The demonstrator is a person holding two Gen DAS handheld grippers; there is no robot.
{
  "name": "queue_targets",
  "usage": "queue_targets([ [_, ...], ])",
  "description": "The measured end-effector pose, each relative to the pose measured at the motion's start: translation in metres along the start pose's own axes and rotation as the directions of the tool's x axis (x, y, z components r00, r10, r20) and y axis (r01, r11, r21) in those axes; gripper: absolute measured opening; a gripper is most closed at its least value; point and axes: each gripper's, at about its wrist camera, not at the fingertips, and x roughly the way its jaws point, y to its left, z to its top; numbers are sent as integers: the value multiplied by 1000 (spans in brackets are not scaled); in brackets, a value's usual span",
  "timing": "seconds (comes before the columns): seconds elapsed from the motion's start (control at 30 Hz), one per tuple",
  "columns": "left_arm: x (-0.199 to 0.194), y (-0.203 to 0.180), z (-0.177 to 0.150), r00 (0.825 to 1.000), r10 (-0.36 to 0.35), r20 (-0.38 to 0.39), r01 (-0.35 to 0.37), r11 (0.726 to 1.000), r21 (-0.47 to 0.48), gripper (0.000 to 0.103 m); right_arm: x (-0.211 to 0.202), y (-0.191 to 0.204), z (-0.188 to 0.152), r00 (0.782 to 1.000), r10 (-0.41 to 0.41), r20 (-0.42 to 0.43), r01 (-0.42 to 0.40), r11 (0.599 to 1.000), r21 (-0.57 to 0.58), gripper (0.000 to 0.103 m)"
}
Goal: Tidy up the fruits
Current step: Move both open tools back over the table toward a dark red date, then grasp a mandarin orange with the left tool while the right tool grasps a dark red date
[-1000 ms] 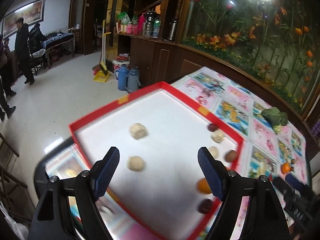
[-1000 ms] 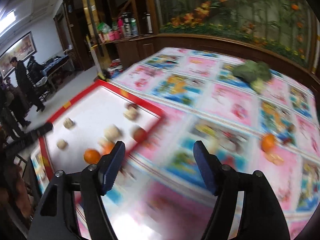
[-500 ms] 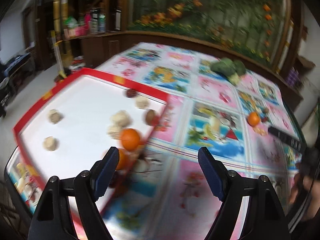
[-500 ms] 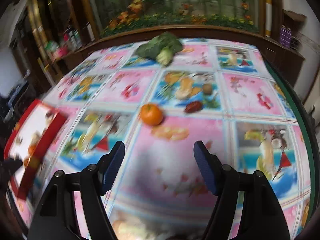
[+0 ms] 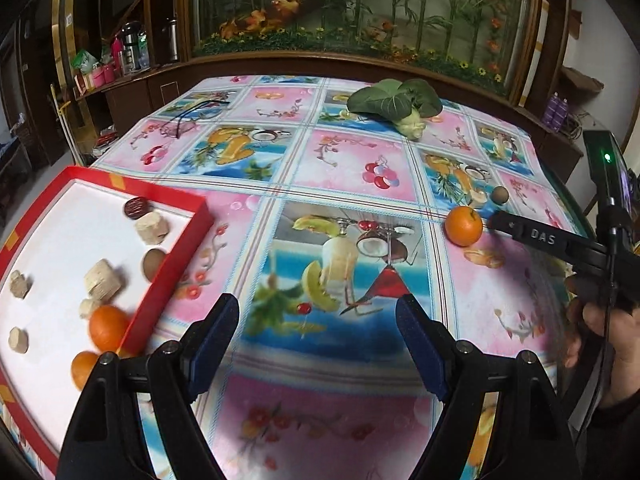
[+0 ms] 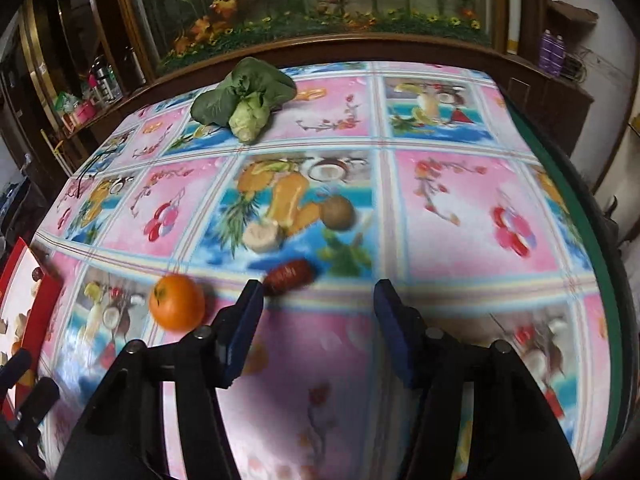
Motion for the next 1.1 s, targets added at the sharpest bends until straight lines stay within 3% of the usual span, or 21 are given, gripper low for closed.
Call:
queue_targets([
  [0.07, 5, -7, 3, 1000, -3, -1, 3, 1000, 11, 81, 6, 4, 3, 1000, -18, 1, 18, 999, -27, 50],
  [0.17, 13, -22, 11, 1000, -20, 1, 20, 999, 25, 81, 6, 2, 4, 1000, -19, -2, 19, 999, -42, 25],
  [0.3, 27, -50, 22, 999, -42, 9, 42, 998, 55, 80, 4, -2, 2, 1000, -1, -1, 1, 998, -65, 24],
  [0.53, 53, -95, 35, 998, -62, 18, 60, 991, 116, 80, -5, -26, -3, 1000, 15, 15, -15, 1000, 14, 24],
  [0.63, 62, -109, 41, 997, -76, 2, 75, 987, 141, 65, -4, -32, -1, 1000, 25, 15, -25, 999, 37, 24],
  [0.7, 70, -111, 42, 996, -85, -36, 89, 986, 138, 39, -4, -34, -1, 999, 34, 16, -34, 999, 42, 24],
  [0.73, 69, -110, 42, 998, -65, -26, 68, 988, 137, 34, -4, -34, -1, 999, 36, 16, -36, 998, 42, 24],
  [1.1, 38, -62, 22, 999, -39, -23, 42, 991, 128, 33, -6, -30, -4, 1000, 4, 15, -4, 1000, 16, 23],
])
